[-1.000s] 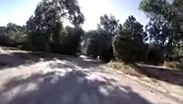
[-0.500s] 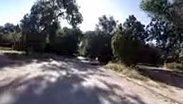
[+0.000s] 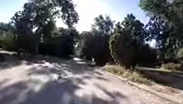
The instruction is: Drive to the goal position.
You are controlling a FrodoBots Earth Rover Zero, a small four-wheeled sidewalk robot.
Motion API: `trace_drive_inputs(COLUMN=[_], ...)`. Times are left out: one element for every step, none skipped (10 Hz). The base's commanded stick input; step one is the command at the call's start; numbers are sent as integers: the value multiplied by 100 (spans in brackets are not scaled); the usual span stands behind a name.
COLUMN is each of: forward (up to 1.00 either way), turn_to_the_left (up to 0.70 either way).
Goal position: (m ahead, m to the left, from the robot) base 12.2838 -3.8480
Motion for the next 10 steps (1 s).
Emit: trace_drive_inputs(forward=[100,100,100,100,100,100,100,100,100,100], turn_to_the_left=[0,0,7,40,36,9,3,0,0,0])
